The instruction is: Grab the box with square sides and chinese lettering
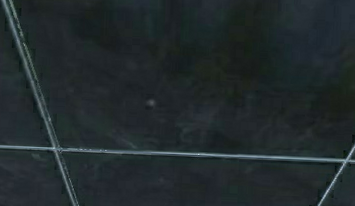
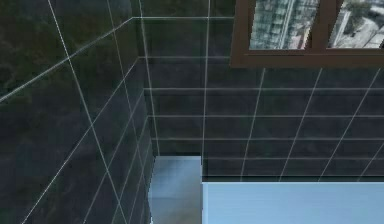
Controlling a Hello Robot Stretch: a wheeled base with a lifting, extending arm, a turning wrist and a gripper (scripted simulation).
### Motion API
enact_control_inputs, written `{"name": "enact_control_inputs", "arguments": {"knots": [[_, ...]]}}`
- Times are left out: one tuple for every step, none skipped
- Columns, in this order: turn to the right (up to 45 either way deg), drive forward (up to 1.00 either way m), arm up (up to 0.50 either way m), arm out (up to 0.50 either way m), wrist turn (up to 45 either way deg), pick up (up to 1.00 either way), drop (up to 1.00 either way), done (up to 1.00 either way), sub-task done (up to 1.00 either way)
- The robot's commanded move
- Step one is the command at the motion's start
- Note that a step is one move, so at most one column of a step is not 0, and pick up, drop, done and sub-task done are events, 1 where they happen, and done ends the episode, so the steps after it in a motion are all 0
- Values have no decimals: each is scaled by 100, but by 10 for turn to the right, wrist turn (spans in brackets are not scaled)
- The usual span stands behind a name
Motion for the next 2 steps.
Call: {"name": "enact_control_inputs", "arguments": {"knots": [[0, 0, 8, 0, 0, 0, 0, 0, 0], [0, 0, 0, 46, 0, 0, 0, 0, 0]]}}
